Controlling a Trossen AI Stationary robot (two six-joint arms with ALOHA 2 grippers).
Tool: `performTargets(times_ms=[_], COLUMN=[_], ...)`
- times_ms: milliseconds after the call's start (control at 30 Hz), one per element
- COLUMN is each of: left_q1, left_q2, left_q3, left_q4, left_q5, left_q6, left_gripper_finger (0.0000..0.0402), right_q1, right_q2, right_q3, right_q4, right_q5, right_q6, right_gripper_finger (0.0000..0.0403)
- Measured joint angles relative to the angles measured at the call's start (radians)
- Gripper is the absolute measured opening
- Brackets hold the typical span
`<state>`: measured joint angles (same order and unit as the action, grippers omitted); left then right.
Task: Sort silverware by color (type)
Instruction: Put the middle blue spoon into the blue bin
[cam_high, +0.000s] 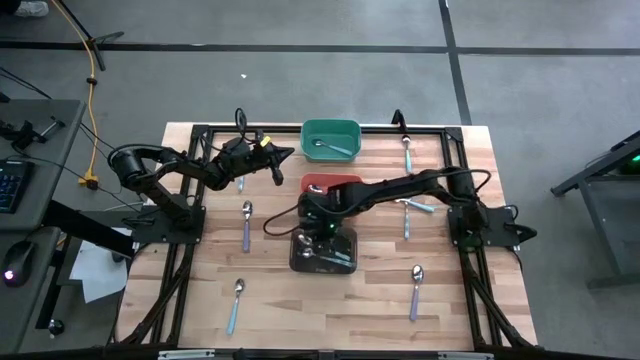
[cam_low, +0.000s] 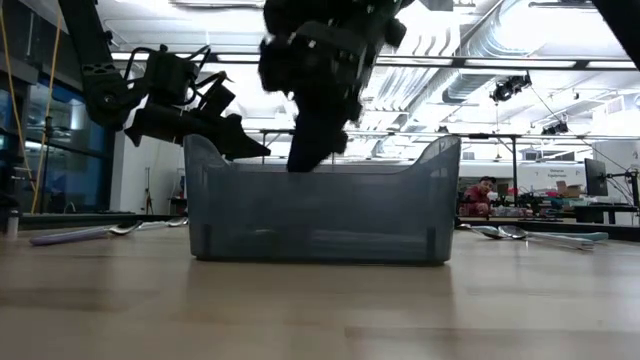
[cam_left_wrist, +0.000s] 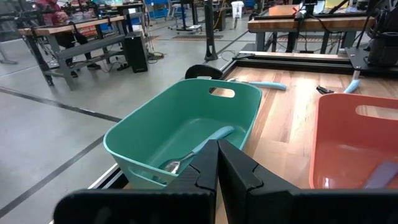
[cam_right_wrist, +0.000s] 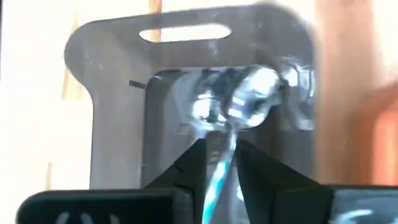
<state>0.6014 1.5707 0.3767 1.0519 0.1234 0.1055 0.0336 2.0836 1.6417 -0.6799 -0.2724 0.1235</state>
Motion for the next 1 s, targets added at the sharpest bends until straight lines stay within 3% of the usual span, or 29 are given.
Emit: performTargets(times_ms=[167,267,467,600,833,1000], left_q1=[0.000,0.000,0.000,0.000,0.000,-0.001], left_q2=[0.000,0.000,0.000,0.000,0.000,0.000], left_q3=[0.000,0.000,0.000,0.000,0.000,0.000], left_q4=[0.000,0.000,0.000,0.000,0.000,0.000], left_q5=[0.000,0.000,0.000,0.000,0.000,0.002], left_q6=[0.003,0.003,0.003,0.002,-0.020,-0.025], left_gripper_finger=[0.0000,0.0000,0.0000,0.0000,0.0000,0.0000], right_q1=[0.017,0.020,-0.004,-0.038,-0.106,-0.179], right_q2=[-0.118,-0.198,-0.409,-0.582,-0.919,-1.061], right_q3=[-0.010,-0.064,-0.378,-0.596,-0.839,-0.973], right_q4=[-0.061,-0.052,0.146,0.177,-0.075,-0.199], right_q5=[0.164,0.232,0.257,0.266,0.383,0.413], right_q6=[-0.084,-0.105,-0.089,0.019,0.172,0.236], right_gripper_finger=[0.0013,0.0010,0.0002,0.0003,0.0003,0.0003])
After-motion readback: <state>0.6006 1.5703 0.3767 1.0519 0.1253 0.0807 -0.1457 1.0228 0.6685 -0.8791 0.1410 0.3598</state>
